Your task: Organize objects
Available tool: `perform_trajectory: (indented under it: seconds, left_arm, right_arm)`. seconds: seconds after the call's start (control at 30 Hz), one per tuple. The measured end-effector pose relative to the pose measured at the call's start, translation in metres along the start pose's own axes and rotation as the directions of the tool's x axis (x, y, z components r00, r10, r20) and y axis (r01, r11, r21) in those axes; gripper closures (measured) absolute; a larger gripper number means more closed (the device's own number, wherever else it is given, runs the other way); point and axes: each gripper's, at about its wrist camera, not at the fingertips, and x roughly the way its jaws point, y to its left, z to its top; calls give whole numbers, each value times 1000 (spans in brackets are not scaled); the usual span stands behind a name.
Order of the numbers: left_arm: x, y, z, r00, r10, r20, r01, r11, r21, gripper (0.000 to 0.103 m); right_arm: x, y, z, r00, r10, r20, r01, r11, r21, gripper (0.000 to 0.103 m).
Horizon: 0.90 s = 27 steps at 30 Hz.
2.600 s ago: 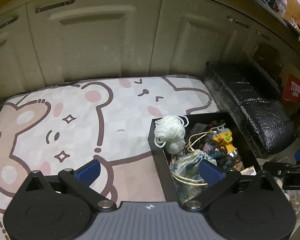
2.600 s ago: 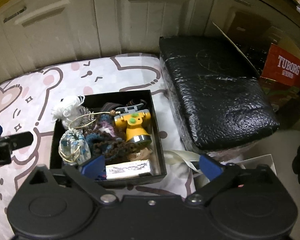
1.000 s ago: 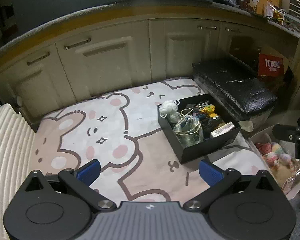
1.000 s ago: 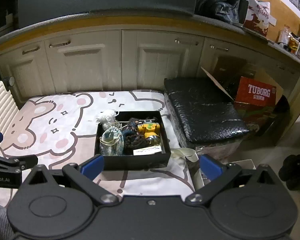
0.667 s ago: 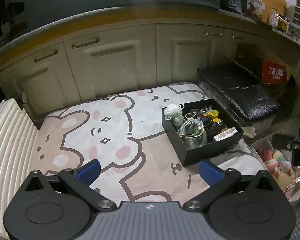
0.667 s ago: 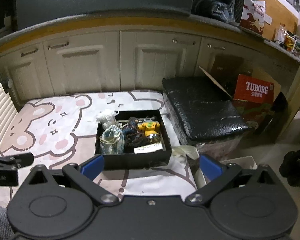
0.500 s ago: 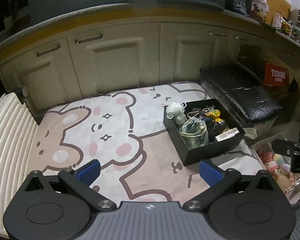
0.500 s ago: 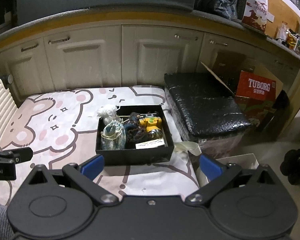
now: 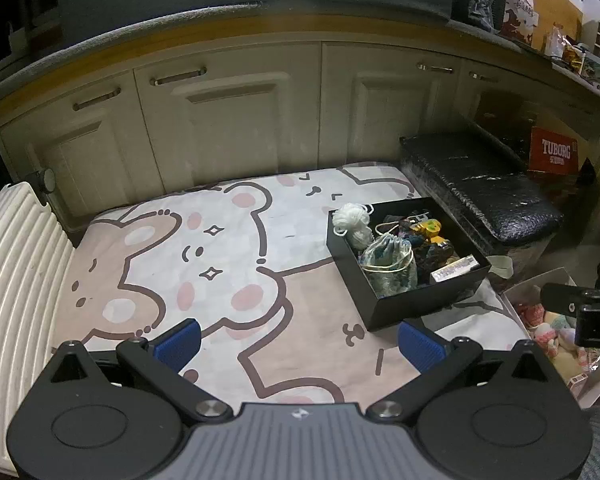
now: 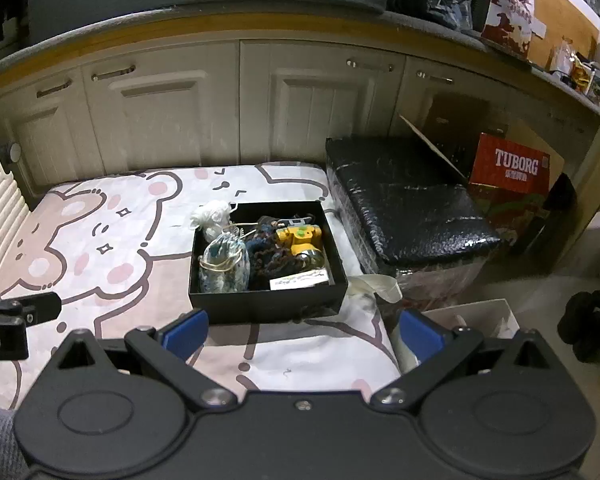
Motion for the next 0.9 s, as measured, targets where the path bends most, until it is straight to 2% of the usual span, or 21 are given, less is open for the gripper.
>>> perform_trajectory:
  seconds: [0.9]
  left_arm:
    - [1, 2, -1, 998, -56, -20, 56, 997, 44, 0]
  right_arm:
    - [0, 2, -1, 1000, 2, -7, -2, 1000, -12, 0]
